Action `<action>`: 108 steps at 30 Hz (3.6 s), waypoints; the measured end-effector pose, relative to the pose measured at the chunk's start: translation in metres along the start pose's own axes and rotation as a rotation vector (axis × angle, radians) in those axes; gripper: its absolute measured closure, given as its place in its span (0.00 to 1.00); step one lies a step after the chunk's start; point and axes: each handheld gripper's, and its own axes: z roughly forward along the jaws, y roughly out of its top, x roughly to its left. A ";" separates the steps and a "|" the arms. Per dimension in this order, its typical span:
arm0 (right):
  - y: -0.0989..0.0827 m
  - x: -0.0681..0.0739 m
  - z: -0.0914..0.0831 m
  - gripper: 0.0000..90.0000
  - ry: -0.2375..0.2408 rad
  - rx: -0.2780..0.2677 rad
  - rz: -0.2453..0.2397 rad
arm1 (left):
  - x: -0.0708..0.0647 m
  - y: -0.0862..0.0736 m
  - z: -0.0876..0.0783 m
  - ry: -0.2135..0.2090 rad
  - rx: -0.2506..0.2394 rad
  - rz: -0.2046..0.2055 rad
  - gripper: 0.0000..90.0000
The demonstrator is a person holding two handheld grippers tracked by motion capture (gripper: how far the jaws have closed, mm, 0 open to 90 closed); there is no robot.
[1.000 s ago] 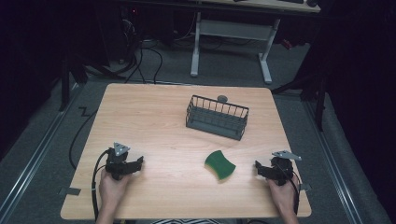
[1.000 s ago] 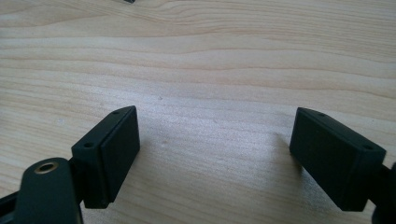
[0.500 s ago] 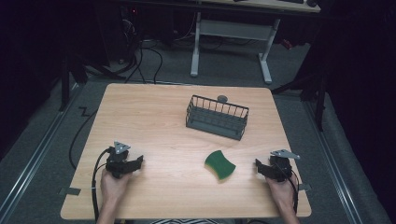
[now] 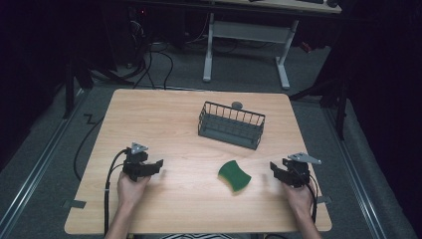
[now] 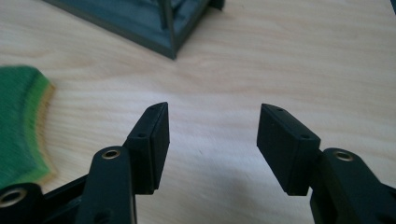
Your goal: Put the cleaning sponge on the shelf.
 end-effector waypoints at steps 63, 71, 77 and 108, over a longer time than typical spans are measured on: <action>0.118 -0.003 0.063 0.74 0.108 -0.032 0.060 | -0.072 0.166 0.092 -0.090 -0.081 0.040 0.84; 0.118 -0.001 0.062 0.77 0.136 -0.011 0.073 | -0.070 0.163 0.089 -0.074 -0.030 0.087 0.88; 0.117 0.009 0.060 0.76 0.155 -0.003 0.054 | -0.064 0.153 0.077 -0.069 -0.032 0.089 0.88; 0.108 0.067 0.051 0.52 0.256 0.035 -0.087 | -0.037 0.098 0.009 -0.018 -0.069 0.060 0.66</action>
